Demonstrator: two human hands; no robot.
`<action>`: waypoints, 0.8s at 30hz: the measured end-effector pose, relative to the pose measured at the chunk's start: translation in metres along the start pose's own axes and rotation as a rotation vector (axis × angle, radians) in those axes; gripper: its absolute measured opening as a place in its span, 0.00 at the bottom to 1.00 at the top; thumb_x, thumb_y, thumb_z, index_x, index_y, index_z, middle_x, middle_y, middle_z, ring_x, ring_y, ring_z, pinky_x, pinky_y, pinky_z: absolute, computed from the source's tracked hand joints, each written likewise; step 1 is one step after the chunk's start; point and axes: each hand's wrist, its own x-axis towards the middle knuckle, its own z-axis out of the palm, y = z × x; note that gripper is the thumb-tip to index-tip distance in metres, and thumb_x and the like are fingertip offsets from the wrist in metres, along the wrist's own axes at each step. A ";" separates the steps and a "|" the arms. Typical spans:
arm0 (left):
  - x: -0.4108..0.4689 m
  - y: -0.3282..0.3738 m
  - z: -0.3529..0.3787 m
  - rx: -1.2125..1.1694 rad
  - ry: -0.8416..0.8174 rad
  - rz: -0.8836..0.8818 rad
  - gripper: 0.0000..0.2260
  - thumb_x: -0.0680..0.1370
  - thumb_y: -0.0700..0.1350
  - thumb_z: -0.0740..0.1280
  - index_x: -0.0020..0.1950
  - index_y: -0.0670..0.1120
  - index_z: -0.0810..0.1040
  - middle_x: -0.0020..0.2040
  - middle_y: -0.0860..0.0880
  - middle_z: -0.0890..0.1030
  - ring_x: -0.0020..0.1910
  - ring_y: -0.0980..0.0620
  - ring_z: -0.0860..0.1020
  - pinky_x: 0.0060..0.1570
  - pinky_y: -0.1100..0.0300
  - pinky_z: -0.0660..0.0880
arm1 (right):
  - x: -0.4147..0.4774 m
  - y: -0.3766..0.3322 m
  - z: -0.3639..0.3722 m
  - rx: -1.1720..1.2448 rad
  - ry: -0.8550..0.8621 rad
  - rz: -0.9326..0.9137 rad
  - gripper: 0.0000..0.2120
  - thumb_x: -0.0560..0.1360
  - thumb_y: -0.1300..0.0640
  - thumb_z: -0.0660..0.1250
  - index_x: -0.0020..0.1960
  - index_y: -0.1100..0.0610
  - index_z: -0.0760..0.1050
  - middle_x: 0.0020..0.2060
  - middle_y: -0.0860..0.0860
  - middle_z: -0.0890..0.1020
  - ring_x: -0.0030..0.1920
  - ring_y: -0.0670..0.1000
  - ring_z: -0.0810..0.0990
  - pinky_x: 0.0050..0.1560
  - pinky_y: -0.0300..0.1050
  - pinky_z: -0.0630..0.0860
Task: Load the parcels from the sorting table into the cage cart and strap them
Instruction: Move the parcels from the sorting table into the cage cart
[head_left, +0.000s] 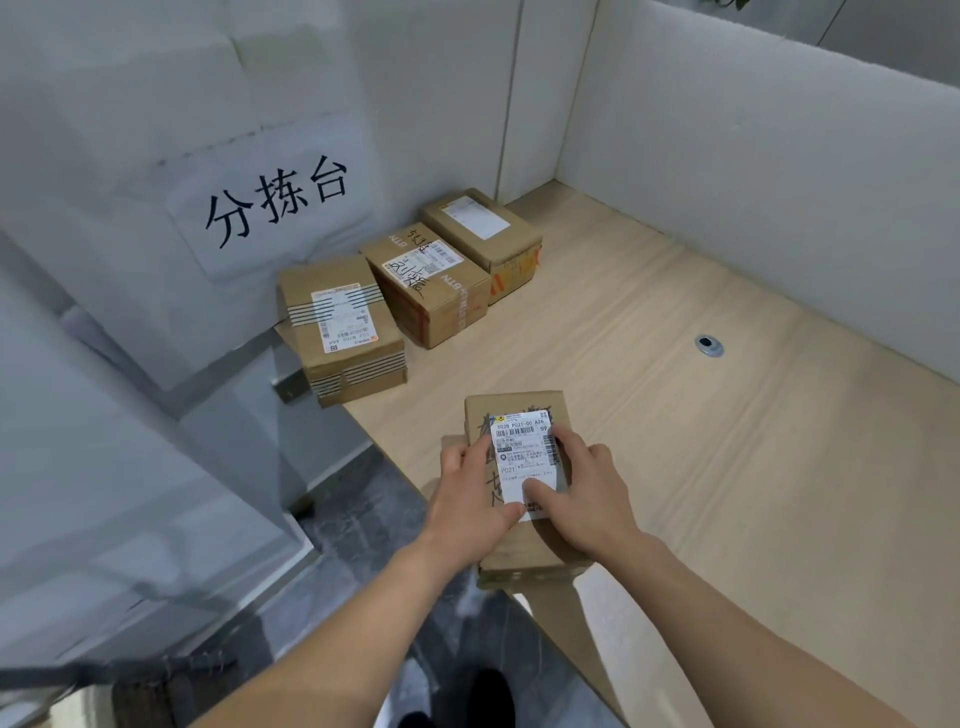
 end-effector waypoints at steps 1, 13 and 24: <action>-0.002 -0.002 0.001 -0.004 -0.003 -0.005 0.40 0.70 0.47 0.74 0.77 0.58 0.57 0.61 0.56 0.60 0.60 0.54 0.71 0.55 0.68 0.65 | -0.003 0.001 0.003 0.014 -0.006 -0.001 0.35 0.71 0.46 0.71 0.74 0.39 0.60 0.54 0.49 0.69 0.49 0.50 0.73 0.47 0.44 0.67; -0.038 0.003 0.003 0.011 0.099 -0.086 0.48 0.66 0.50 0.77 0.80 0.56 0.53 0.74 0.50 0.60 0.70 0.50 0.68 0.67 0.62 0.67 | -0.014 -0.004 -0.005 0.041 -0.103 -0.278 0.40 0.70 0.50 0.73 0.78 0.46 0.61 0.66 0.48 0.74 0.66 0.48 0.71 0.59 0.40 0.66; -0.160 0.050 -0.051 0.048 0.682 -0.037 0.47 0.65 0.52 0.78 0.78 0.58 0.56 0.76 0.48 0.59 0.75 0.51 0.61 0.72 0.59 0.63 | -0.062 -0.092 -0.043 0.219 -0.096 -0.861 0.36 0.65 0.49 0.74 0.72 0.48 0.71 0.60 0.46 0.77 0.58 0.45 0.76 0.57 0.40 0.73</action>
